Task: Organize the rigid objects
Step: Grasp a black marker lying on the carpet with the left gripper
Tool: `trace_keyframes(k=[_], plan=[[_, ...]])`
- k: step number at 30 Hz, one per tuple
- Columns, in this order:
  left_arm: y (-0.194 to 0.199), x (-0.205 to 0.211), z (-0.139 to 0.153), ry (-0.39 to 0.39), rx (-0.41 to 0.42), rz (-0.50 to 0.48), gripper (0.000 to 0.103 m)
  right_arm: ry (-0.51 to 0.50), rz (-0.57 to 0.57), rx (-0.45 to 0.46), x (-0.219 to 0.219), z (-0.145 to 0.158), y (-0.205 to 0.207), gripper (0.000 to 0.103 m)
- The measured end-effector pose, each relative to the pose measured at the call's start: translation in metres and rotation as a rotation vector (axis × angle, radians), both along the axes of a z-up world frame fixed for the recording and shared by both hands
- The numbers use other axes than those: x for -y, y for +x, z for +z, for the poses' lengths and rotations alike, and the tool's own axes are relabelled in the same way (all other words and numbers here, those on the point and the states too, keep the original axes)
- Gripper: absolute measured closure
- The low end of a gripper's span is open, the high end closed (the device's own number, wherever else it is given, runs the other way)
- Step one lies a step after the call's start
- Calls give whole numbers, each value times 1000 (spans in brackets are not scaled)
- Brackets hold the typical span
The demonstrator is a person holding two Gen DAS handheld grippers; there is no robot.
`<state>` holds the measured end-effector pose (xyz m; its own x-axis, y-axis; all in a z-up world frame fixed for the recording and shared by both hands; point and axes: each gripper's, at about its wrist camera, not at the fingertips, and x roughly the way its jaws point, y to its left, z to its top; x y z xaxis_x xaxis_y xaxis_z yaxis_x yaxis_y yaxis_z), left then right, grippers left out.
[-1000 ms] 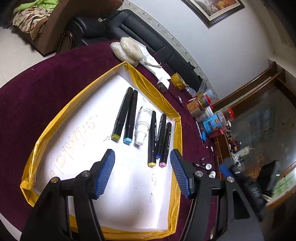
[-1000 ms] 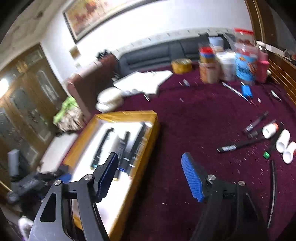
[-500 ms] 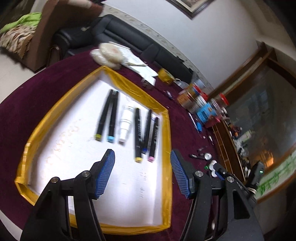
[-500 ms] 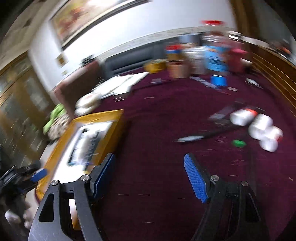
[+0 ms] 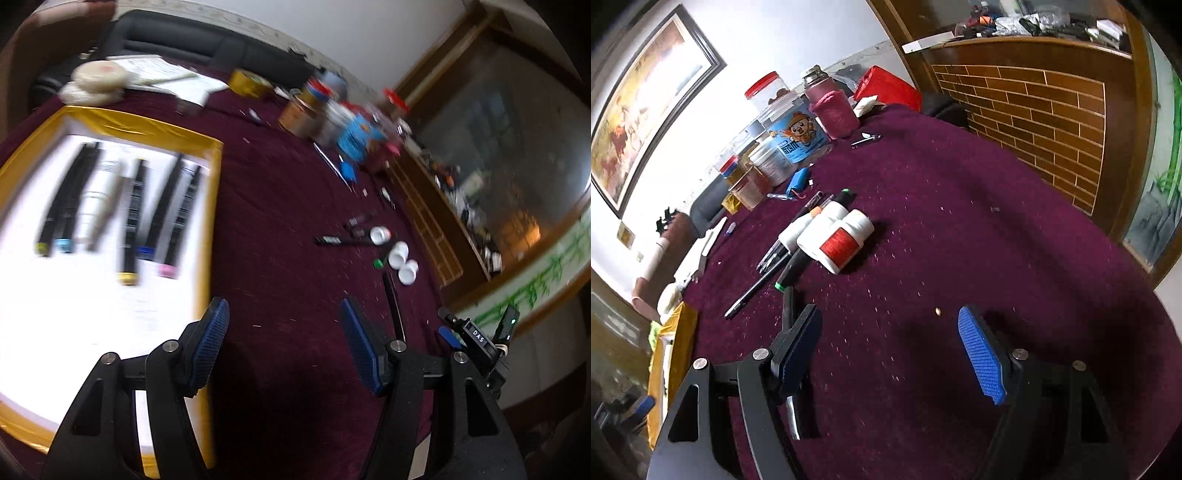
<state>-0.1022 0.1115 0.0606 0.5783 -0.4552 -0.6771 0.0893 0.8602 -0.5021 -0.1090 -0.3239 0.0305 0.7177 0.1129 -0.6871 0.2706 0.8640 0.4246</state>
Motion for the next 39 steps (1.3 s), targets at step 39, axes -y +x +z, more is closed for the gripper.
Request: trace_keyframes(k=[39], plan=[[73, 184, -35, 168, -144, -75, 42, 87, 75, 94, 25, -16, 50, 29]])
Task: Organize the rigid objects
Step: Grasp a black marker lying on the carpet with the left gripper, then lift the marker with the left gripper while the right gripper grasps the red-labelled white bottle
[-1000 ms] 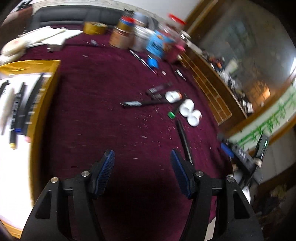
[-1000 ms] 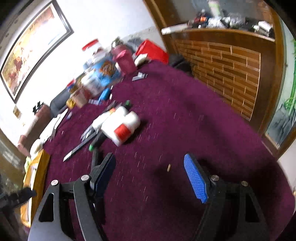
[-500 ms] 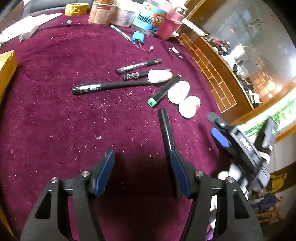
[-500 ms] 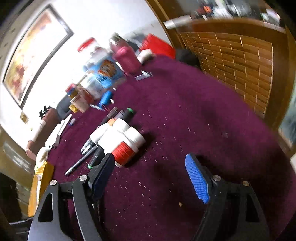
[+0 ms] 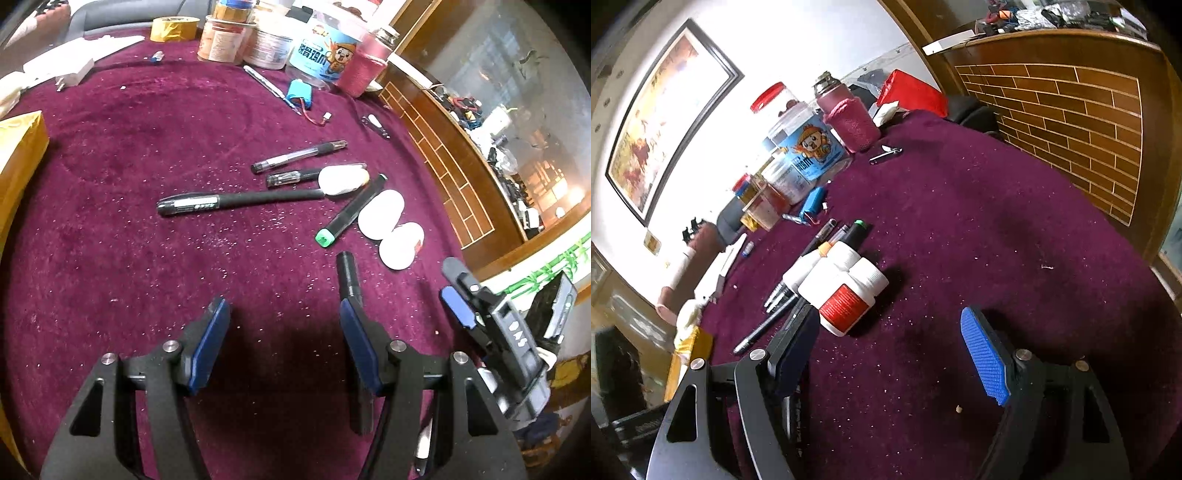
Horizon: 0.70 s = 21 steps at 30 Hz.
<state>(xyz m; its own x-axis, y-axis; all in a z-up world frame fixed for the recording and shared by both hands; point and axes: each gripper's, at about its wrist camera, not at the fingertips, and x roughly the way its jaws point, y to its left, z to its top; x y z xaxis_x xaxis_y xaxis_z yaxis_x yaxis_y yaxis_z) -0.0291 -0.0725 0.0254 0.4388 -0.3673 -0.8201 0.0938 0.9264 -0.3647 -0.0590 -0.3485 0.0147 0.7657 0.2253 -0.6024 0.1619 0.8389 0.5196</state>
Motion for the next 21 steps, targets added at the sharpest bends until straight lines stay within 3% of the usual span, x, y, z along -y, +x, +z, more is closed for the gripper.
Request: trace_keyframes(k=[5, 10, 12, 16, 17, 18, 21], plan=[[-3, 17, -4, 55, 23, -43, 42, 57, -10, 5, 7, -4, -2, 29], [2, 47, -9, 147, 70, -116, 41, 48, -10, 4, 5, -3, -3, 29], [3, 62, -10, 148, 77, -163, 41, 48, -14, 2, 5, -3, -1, 29], [-5, 97, -16, 324, 184, -273, 41, 49, -27, -7, 8, -4, 0, 29], [-8, 100, -17, 351, 214, -293, 46, 51, -30, -10, 8, -5, 0, 29], [-10, 99, -16, 344, 230, -316, 59, 52, -33, -12, 9, -5, 0, 29], [-11, 87, -11, 327, 212, -343, 89, 49, -39, -14, 10, -5, -1, 29]])
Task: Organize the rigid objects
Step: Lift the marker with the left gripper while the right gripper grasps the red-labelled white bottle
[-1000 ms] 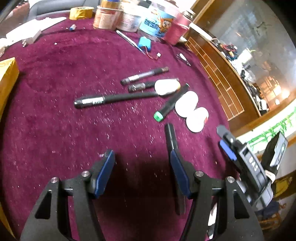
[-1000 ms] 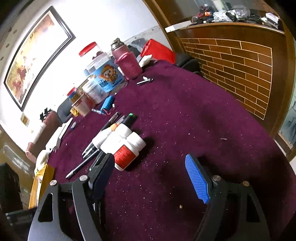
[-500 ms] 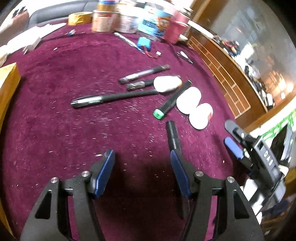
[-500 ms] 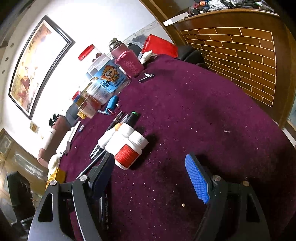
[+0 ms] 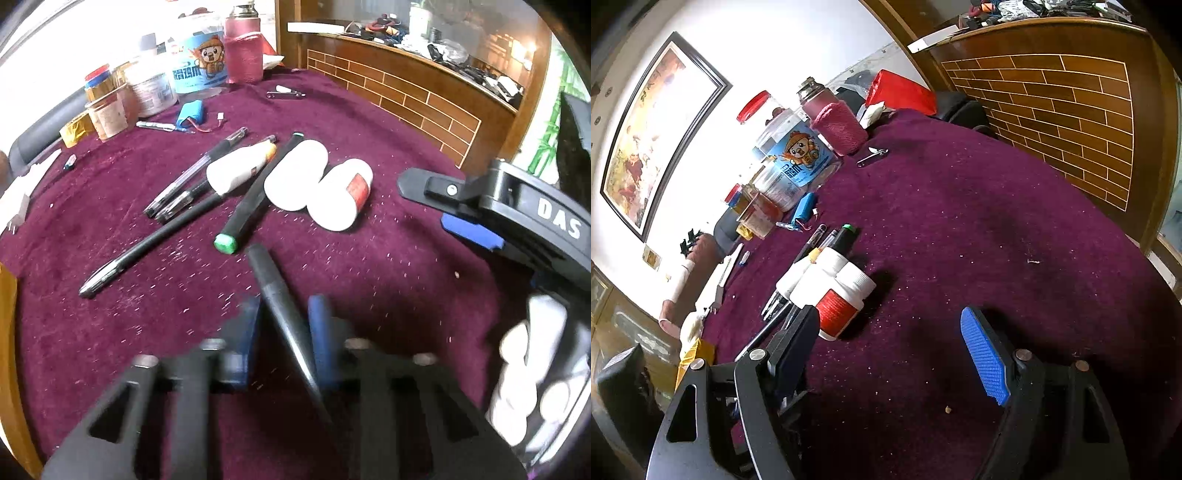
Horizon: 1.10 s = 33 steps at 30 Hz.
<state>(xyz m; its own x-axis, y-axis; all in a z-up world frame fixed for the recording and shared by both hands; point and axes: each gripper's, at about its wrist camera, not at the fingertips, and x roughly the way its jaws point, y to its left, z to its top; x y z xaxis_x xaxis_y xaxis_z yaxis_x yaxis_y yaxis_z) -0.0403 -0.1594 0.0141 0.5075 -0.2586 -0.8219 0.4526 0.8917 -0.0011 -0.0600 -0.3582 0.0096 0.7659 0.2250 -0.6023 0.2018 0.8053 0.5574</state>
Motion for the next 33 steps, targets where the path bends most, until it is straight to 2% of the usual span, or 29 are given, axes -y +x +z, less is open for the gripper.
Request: trace_keyframes(k=[4, 7, 8, 9, 11, 12, 14, 17, 24, 26, 28, 31, 33], plan=[[1, -32, 1, -31, -29, 47, 91, -16, -1, -7, -2, 0, 1, 29], [0, -36, 0, -55, -31, 63, 91, -29, -1, -11, -3, 1, 1, 29], [0, -34, -2, -57, -24, 70, 89, -33, -1, -12, -3, 1, 2, 29], [-1, -29, -3, -47, -5, 60, 81, -38, -2, -13, -4, 1, 2, 29], [-8, -19, -5, -15, 53, 14, 80, -54, -2, -18, -6, 1, 2, 29], [-8, -19, -5, -31, 50, -2, 82, -61, -3, -20, -7, 1, 2, 29], [-4, -32, -4, -110, -5, -3, 91, -71, -5, -23, -8, 2, 2, 29], [-5, -57, 2, -208, -50, 18, 91, -73, -9, -24, -7, 2, 2, 29], [-32, -126, 29, -427, -60, 61, 91, -85, -9, -32, -9, 2, 2, 27], [-39, -143, 35, -468, -54, 66, 91, -83, 3, -29, -9, 2, 3, 21], [-47, -159, 41, -501, -36, 69, 91, -102, 26, -44, -11, 3, 7, 21], [-57, -178, 47, -535, -13, 69, 91, -158, 68, -129, -20, 11, 15, 25], [-62, -186, 49, -552, -5, 69, 91, -140, 84, -130, -24, 20, 18, 25]])
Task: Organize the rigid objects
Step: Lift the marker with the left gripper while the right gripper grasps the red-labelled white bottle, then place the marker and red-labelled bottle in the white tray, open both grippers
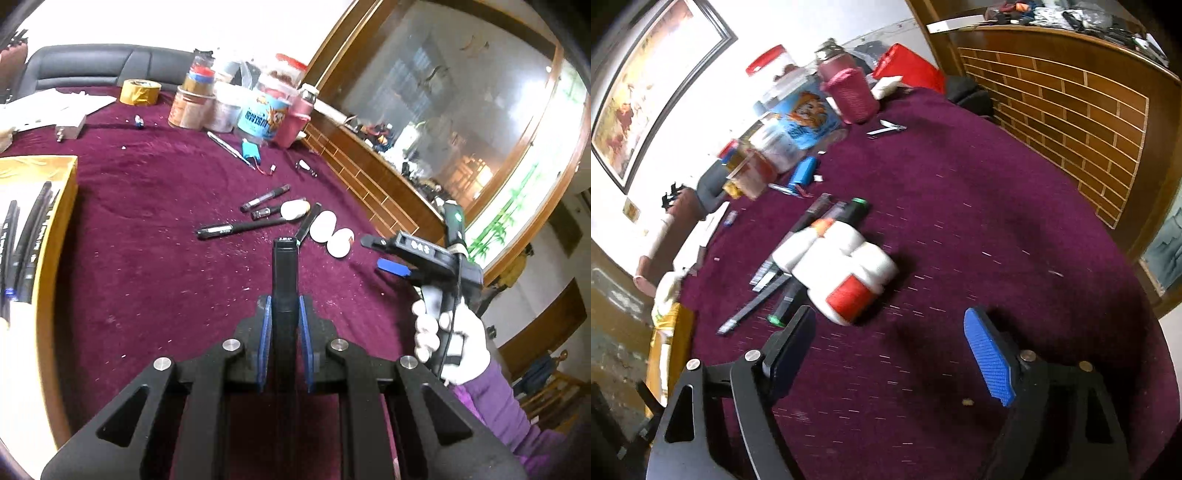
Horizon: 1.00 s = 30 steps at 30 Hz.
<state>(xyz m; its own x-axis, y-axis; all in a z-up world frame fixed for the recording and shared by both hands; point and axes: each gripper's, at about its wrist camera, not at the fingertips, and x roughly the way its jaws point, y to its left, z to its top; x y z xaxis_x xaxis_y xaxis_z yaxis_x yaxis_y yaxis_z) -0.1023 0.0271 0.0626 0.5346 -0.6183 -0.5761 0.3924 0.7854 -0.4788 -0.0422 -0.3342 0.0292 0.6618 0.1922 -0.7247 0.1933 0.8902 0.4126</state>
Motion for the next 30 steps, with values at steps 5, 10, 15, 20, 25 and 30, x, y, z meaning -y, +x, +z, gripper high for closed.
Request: trace_keyframes(k=[5, 10, 15, 20, 25, 30], plan=[[-8, -27, 5, -36, 16, 29, 91, 14, -16, -60, -13, 8, 25, 44], [-19, -59, 12, -58, 44, 76, 91, 63, -66, -151, -17, -6, 46, 52], [-25, -76, 16, -99, 60, 94, 91, 69, -82, -152, -24, -12, 48, 71], [-28, -99, 24, -150, 71, 121, 91, 75, -53, -119, -29, -2, 32, 71], [-37, -138, 31, -220, 69, 166, 91, 106, 56, -59, -52, 22, 4, 72], [-55, -185, 32, -239, 61, 253, 91, 127, 231, -5, -110, 45, -12, 72]])
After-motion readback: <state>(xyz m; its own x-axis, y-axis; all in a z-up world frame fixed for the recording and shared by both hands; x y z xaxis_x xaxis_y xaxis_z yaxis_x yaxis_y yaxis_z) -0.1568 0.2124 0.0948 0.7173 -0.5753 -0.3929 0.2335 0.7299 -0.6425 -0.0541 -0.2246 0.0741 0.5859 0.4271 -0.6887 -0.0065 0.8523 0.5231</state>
